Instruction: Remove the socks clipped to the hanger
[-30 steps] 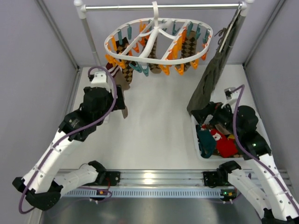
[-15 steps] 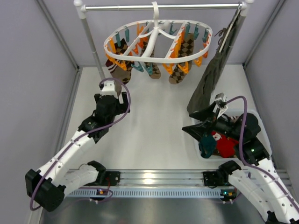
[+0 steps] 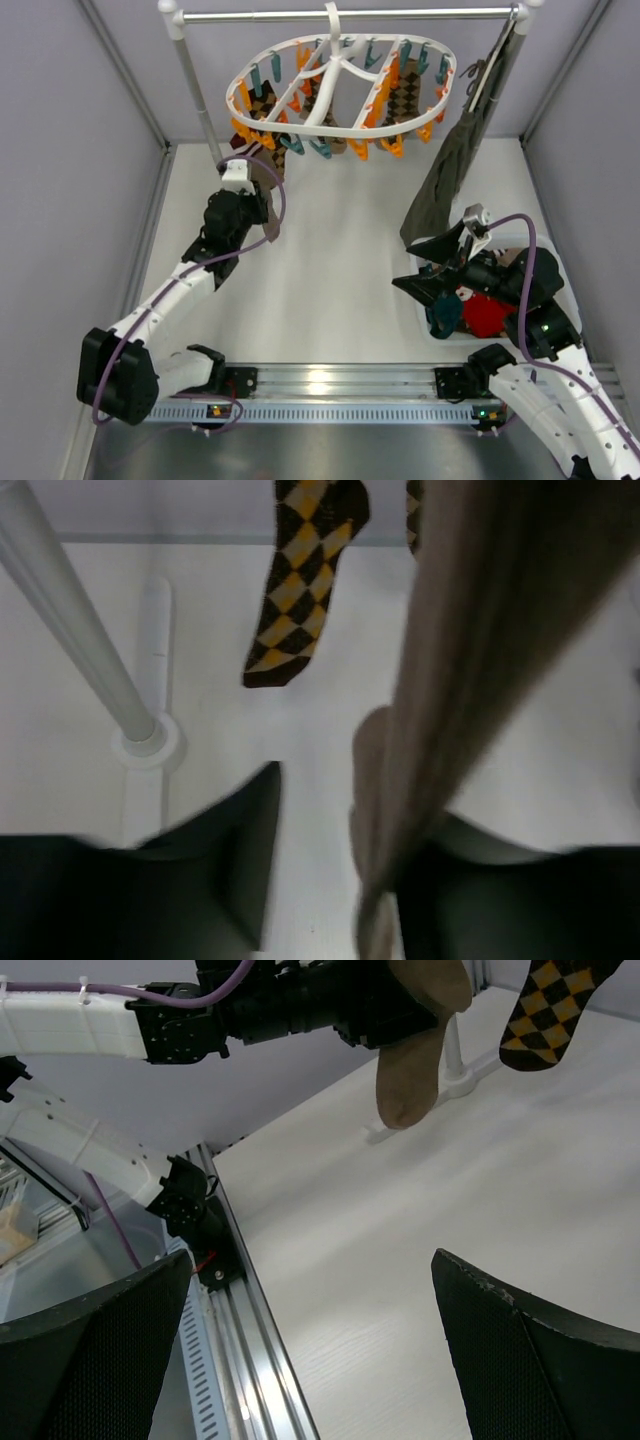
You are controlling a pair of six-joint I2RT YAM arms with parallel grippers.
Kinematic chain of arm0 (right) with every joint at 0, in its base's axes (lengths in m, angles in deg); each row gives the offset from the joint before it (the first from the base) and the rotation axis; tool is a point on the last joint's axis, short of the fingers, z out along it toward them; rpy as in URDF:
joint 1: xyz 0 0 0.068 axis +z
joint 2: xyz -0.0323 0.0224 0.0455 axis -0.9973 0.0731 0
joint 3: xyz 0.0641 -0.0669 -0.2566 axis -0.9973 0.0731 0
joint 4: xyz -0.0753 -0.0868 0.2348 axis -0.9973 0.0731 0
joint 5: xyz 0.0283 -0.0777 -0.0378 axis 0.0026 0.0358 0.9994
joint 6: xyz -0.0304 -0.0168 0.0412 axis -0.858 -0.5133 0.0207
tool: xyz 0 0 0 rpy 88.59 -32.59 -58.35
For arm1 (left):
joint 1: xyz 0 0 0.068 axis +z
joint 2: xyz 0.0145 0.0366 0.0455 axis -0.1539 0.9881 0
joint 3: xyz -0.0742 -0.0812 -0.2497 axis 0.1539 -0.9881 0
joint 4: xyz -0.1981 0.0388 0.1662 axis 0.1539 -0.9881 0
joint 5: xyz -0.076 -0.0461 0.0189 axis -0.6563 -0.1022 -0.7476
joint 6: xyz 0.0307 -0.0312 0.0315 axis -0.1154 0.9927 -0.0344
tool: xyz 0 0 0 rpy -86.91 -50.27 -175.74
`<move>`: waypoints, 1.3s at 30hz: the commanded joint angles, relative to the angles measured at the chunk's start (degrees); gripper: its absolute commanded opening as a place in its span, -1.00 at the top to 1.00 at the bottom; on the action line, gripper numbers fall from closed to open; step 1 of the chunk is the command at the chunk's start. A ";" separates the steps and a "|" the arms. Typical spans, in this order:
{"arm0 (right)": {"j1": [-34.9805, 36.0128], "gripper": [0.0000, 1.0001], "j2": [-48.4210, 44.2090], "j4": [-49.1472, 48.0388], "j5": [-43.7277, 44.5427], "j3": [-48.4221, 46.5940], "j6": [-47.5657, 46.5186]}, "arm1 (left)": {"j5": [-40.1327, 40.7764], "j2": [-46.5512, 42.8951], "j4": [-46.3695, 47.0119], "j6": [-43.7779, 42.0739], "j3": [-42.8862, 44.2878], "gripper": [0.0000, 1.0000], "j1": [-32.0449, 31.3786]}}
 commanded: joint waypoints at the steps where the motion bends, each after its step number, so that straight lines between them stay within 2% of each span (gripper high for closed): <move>1: 0.91 -0.99 0.16 -2.32 -0.28 -1.54 -1.04 | -6.97 0.10 8.73 1.27 -1.33 0.51 -0.05; 2: 0.99 -0.99 0.16 -2.58 -0.10 -1.54 -0.43 | -7.50 -0.25 10.05 2.49 -1.86 0.77 -0.05; 3: 0.99 -0.99 0.16 -3.37 0.08 -1.54 -0.16 | -7.94 -0.61 10.67 3.20 -2.39 0.93 -0.05; 4: 0.99 -0.99 0.16 -3.72 0.86 -1.54 0.28 | -7.77 -1.39 10.94 3.82 -2.65 1.00 -0.23; 9: 1.08 -0.99 1.21 -7.50 2.45 -2.24 4.84 | -1.81 -5.35 10.94 6.02 -5.20 1.00 -3.47; 14: 2.66 -0.99 3.50 -6.19 7.98 -7.49 6.70 | 14.35 -8.16 10.94 4.71 -7.05 1.00 -15.76; 15: 3.27 -0.97 3.94 -4.79 9.29 -8.65 6.61 | 16.38 -8.60 10.94 4.36 -6.96 1.00 -19.70; 21: 9.25 -0.90 8.86 5.31 20.37 -17.79 3.19 | 27.98 -6.85 10.85 0.32 -4.59 1.00 -32.10; 25: 14.17 -0.88 15.35 14.28 29.31 -26.65 -0.59 | 33.97 -2.91 10.94 -3.29 -1.52 1.00 -39.15; 27: 19.86 -0.81 18.07 16.74 34.76 -30.25 -2.52 | 36.77 -0.27 10.94 -5.66 0.68 1.00 -42.75; 30: 24.27 -0.73 21.24 20.69 40.14 -34.83 -3.67 | 38.72 1.76 11.03 -6.54 2.62 1.00 -45.48; 34: 32.35 -0.64 28.96 25.52 51.55 -45.27 -6.91 | 39.34 3.96 11.03 -6.81 3.67 1.00 -46.90; 39: 34.04 -0.44 37.24 30.46 54.39 -56.36 -9.38 | 40.31 5.37 11.11 -7.07 3.85 1.00 -47.51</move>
